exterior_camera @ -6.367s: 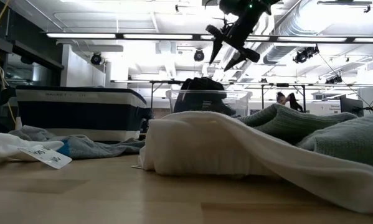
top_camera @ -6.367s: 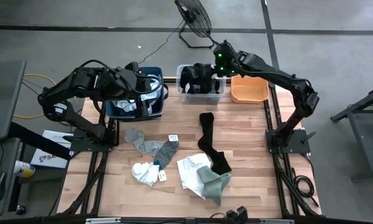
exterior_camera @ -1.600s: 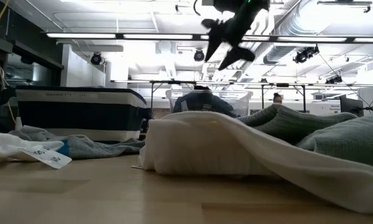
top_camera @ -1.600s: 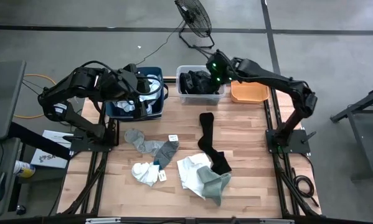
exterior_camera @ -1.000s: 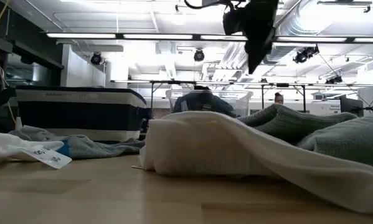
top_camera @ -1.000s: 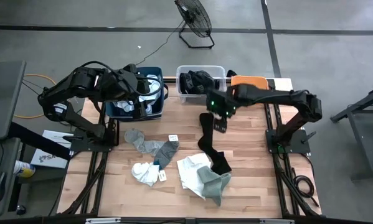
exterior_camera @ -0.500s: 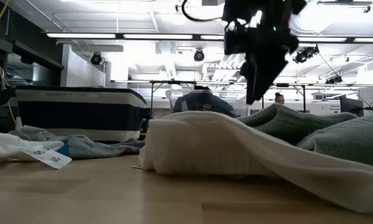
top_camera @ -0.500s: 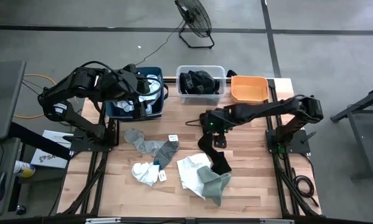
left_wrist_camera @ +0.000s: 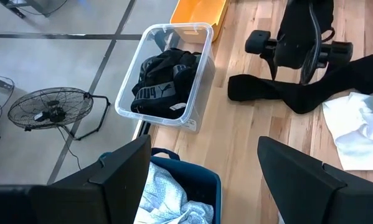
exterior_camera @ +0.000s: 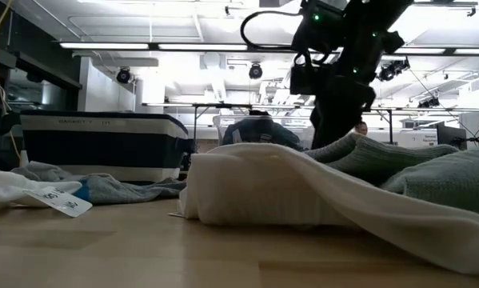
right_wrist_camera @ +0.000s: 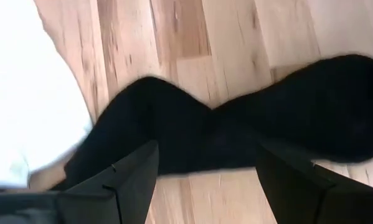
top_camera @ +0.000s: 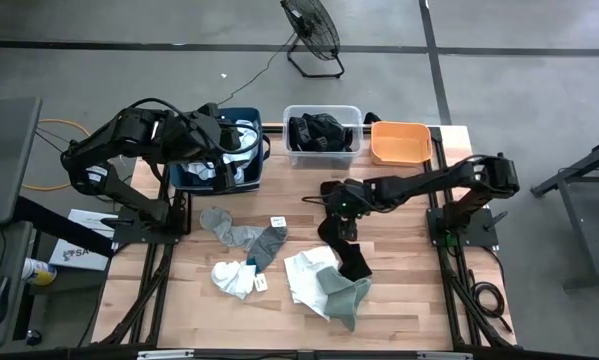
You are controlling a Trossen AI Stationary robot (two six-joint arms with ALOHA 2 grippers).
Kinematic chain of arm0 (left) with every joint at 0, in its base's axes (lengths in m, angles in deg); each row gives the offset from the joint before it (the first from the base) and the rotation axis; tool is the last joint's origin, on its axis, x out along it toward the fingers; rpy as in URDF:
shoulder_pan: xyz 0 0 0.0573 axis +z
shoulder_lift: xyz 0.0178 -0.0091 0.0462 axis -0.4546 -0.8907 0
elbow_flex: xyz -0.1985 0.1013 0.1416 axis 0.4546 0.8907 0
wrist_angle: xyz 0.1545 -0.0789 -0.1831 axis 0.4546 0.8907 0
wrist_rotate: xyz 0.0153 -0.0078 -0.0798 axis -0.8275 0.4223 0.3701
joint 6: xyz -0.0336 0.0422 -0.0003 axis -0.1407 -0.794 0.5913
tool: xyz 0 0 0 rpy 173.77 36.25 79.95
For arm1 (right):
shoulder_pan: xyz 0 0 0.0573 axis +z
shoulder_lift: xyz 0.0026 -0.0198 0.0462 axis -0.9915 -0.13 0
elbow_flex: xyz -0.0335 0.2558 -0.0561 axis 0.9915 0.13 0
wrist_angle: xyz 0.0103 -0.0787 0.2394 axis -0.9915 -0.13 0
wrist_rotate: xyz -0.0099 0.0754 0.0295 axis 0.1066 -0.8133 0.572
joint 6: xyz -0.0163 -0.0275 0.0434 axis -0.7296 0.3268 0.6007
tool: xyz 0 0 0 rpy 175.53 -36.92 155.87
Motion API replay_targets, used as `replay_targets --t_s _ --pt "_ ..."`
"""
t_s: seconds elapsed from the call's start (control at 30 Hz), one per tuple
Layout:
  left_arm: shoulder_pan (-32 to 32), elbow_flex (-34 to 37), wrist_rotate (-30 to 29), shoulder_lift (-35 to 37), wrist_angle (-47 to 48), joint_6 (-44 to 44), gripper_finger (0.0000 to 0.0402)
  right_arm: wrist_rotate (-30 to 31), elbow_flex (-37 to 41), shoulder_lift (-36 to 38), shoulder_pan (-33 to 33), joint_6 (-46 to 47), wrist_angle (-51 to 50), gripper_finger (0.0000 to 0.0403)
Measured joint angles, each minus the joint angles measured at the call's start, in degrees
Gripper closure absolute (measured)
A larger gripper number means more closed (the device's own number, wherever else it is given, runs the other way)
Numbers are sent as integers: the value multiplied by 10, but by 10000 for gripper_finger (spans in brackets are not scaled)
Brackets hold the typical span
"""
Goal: Pick & Place Cloths
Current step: Put the black sock into the yellow bin
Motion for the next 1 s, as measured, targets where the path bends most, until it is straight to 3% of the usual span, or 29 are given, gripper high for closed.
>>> replay_targets --t_s 0.4,0.7,0.83,1.0 --pt "0 0 0 0 0 0 112 3 27 -58 0 -4 98 150" --pt "0 0 0 0 0 0 112 3 23 -113 0 27 115 153" --pt "0 0 0 0 0 0 112 9 23 -119 0 55 113 176" --pt "0 0 0 0 0 0 112 12 24 -120 -1 85 108 241"
